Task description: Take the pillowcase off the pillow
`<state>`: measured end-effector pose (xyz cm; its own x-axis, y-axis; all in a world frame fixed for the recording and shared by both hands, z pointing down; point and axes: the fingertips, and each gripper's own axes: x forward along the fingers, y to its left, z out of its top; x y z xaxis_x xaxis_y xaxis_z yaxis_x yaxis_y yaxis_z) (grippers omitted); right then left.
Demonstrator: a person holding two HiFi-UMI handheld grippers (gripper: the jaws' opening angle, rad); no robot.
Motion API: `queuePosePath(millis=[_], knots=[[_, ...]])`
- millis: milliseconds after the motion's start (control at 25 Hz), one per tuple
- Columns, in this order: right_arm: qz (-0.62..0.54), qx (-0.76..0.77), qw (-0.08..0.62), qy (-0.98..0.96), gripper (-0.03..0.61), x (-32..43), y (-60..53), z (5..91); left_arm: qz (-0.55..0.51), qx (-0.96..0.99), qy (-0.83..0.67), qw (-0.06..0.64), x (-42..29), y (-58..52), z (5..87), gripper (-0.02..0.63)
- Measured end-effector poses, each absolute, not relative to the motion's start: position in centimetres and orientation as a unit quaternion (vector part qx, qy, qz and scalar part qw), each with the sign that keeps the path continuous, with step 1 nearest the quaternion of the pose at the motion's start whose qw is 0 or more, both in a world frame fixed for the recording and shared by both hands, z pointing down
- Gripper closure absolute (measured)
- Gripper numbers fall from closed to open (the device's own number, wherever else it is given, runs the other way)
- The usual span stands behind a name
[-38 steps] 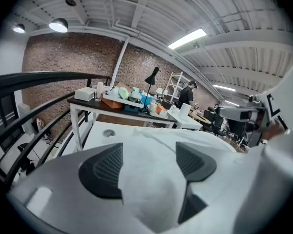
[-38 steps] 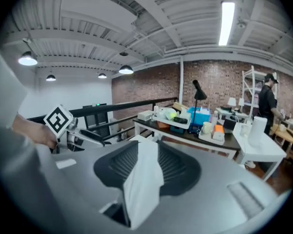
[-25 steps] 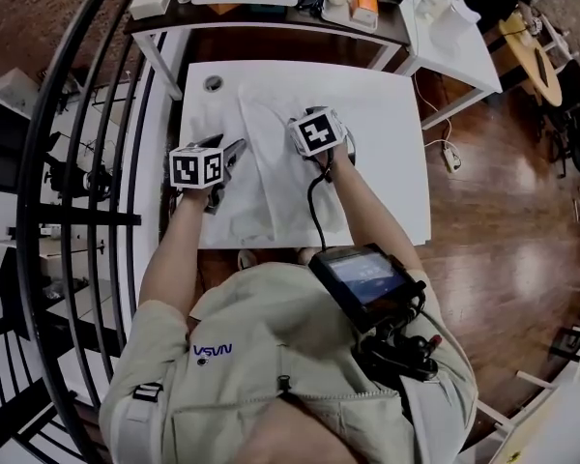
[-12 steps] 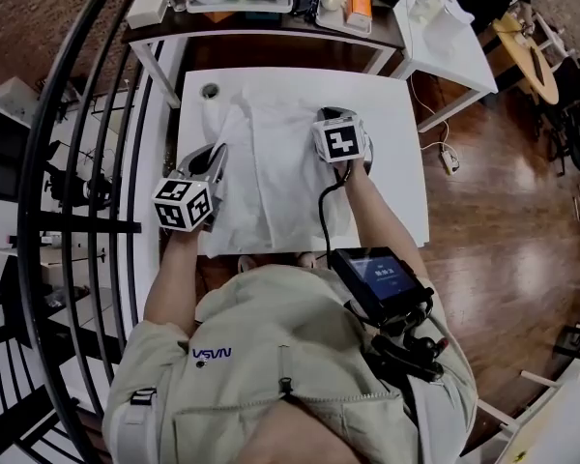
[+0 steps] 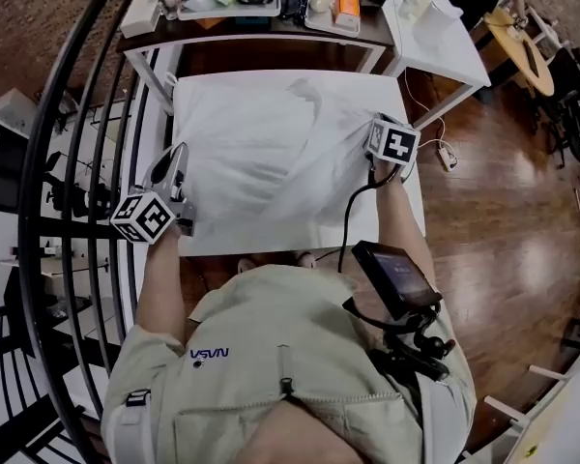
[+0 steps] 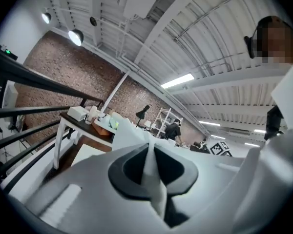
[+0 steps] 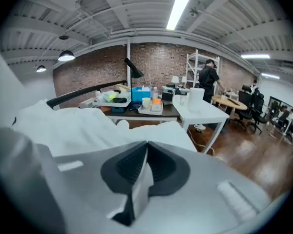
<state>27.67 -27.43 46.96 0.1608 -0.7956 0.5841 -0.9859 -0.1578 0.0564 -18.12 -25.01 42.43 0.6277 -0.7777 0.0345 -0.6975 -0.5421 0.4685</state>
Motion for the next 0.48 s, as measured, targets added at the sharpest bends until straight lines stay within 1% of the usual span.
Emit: queuePosePath(millis=[120,240,320,360,400,440,480], knots=[[0.209,0.715,0.247,-0.619,0.574,26.5,-27.9,49.1,-0.042,0.862,-0.433,0.261,-17.0,-27.0,46.7,0.6],[0.178,0.692,0.261,-0.649,0.572,24.1,-29.0,50.2,0.016,0.857,-0.449,0.254,-15.9,-28.9,49.4,0.592],[0.166,0.683,0.243,-0.669,0.565,22.9,-29.5,49.9,0.046,0.861,-0.448,0.235,-15.2,-29.7,49.9,0.529],[0.165,0.677,0.224,-0.681,0.536,22.4,-29.5,49.3,0.059,0.865,-0.444,0.225,-14.8,-29.9,49.9,0.468],[0.165,0.672,0.202,-0.693,0.492,21.9,-29.4,48.7,0.072,0.869,-0.44,0.213,-14.5,-29.9,49.9,0.385],[0.167,0.668,0.182,-0.702,0.453,21.6,-29.1,48.1,0.085,0.872,-0.439,0.201,-14.4,-29.7,49.8,0.34],[0.171,0.669,0.165,-0.704,0.443,21.4,-28.6,47.7,0.096,0.874,-0.439,0.187,-14.3,-29.4,49.6,0.325]])
